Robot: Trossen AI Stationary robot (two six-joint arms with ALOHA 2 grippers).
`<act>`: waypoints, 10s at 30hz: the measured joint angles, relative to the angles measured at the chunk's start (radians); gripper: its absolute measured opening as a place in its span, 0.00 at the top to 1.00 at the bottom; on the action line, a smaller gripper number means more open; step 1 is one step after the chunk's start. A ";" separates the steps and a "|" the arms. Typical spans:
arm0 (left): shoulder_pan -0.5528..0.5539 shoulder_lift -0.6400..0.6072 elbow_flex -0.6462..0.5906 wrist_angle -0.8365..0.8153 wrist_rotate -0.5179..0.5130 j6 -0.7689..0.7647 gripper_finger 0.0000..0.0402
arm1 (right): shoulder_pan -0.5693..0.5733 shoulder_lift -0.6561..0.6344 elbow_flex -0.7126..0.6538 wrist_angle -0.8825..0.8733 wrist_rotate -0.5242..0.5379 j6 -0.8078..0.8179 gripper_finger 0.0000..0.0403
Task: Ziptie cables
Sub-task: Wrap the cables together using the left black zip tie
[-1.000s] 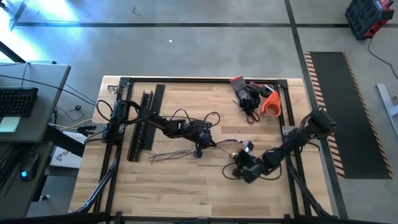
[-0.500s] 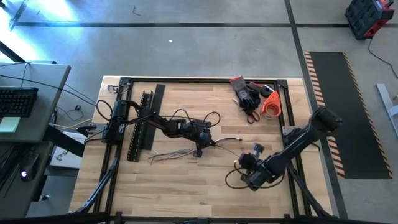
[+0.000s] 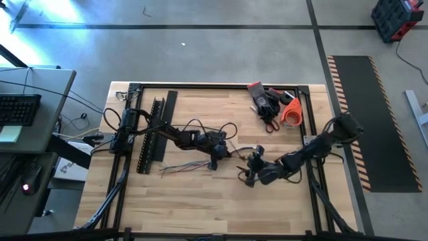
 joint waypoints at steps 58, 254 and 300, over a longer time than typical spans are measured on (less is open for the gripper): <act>-0.048 -0.158 0.004 -0.612 -0.038 -0.299 0.74 | -0.156 0.067 0.128 -0.380 -0.048 0.033 1.00; 0.005 0.006 0.019 -0.006 0.148 -0.025 0.99 | -0.086 0.149 0.062 0.024 -0.085 0.025 0.60; -0.010 0.010 0.019 0.035 0.142 0.008 0.83 | -0.073 0.167 0.071 0.046 -0.097 -0.017 1.00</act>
